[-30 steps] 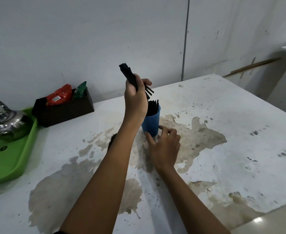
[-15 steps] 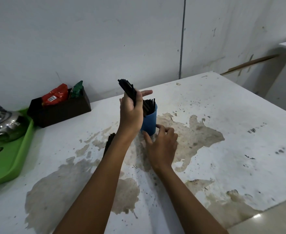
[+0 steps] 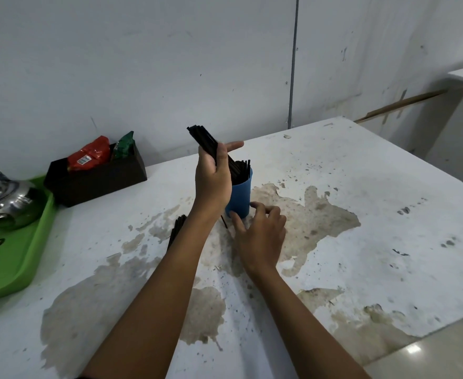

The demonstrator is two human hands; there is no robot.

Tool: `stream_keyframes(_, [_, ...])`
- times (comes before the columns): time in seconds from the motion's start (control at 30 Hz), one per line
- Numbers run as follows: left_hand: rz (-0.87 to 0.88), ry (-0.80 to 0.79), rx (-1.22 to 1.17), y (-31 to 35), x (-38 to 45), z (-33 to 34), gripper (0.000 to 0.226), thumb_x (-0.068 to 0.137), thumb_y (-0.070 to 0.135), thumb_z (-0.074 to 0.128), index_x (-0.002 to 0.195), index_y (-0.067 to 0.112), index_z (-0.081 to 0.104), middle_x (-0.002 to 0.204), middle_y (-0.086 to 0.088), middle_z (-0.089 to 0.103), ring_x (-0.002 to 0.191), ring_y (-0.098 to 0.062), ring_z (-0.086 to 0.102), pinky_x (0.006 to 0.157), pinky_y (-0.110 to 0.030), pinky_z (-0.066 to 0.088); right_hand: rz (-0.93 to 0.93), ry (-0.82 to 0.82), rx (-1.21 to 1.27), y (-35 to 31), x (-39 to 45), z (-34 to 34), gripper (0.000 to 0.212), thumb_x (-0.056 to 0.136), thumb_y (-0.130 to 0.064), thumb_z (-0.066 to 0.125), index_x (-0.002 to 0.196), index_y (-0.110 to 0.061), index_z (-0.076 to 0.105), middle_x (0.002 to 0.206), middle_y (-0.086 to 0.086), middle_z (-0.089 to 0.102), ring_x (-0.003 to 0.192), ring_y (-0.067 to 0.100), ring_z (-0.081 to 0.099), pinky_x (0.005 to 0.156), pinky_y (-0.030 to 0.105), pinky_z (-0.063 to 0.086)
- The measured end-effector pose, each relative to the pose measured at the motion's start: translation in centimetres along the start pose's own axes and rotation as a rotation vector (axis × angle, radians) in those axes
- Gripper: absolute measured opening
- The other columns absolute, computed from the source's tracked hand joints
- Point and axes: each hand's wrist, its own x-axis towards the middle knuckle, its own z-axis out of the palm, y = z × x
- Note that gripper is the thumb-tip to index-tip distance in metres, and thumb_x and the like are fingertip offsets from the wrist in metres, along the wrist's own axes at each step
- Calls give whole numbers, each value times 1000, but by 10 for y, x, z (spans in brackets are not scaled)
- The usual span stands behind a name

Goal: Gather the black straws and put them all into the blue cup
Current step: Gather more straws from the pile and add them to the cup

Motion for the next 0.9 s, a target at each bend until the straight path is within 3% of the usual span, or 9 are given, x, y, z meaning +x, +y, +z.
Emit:
stream_keyframes(0.13, [-30, 21, -64, 3, 0, -1, 21, 108, 32, 29, 107, 32, 50, 112, 13, 72, 69, 2, 51, 67, -9, 43, 3, -7, -6, 0, 0, 1, 54, 87, -61, 53, 127, -24, 51, 124, 3, 49, 115, 22, 41, 93, 34, 37])
stream_keyframes(0.27, [-20, 18, -29, -3, 3, 0, 29, 107, 33, 29, 120, 15, 48, 114, 15, 71, 79, 6, 55, 75, -8, 43, -1, 3, -18, 1, 1, 2, 56, 87, -62, 52, 128, -24, 51, 123, 4, 50, 115, 23, 42, 92, 35, 37])
stream_keyframes(0.37, [32, -33, 68, -13, 1, 2, 33, 106, 34, 31, 124, 14, 51, 115, 15, 70, 84, 2, 59, 79, -9, 44, -1, 4, -10, 1, 1, 2, 57, 87, -62, 52, 129, -23, 52, 123, 4, 50, 115, 23, 42, 93, 35, 37])
stream_keyframes(0.47, [61, -20, 127, -23, -2, 1, 30, 102, 36, 39, 115, 16, 58, 106, 10, 67, 97, -12, 62, 88, -31, 50, -6, 7, -7, 1, 0, 2, 58, 87, -63, 51, 129, -23, 52, 123, 4, 50, 115, 23, 42, 94, 35, 37])
stream_keyframes(0.53, [59, -20, 192, -23, -5, 0, 20, 99, 38, 46, 103, 22, 58, 104, 13, 59, 118, -23, 48, 101, -38, 43, -7, 5, -6, 1, 0, 2, 59, 87, -63, 51, 129, -23, 52, 124, 4, 50, 115, 23, 42, 94, 35, 36])
stream_keyframes(0.67, [93, -22, 407, -21, -9, -5, 27, 97, 40, 54, 108, 20, 68, 144, 15, 40, 132, -16, 23, 104, -18, 23, -6, 13, -10, 2, 0, 3, 61, 86, -66, 50, 130, -23, 51, 125, 3, 50, 116, 22, 42, 95, 35, 37])
stream_keyframes(0.83, [104, -35, 370, -10, -15, -10, 46, 93, 59, 40, 108, 27, 70, 154, 15, 32, 137, -13, 20, 105, -20, 27, -3, 15, -14, 2, 0, 4, 64, 85, -69, 49, 130, -24, 52, 125, 3, 51, 116, 21, 43, 96, 35, 37])
stream_keyframes(0.9, [73, -6, 278, 0, -21, -11, 23, 101, 45, 40, 107, 42, 61, 151, 2, 37, 140, -19, 25, 109, -31, 35, 0, 15, -16, 2, 0, 5, 65, 85, -69, 49, 130, -24, 52, 125, 2, 51, 115, 21, 43, 95, 35, 38])
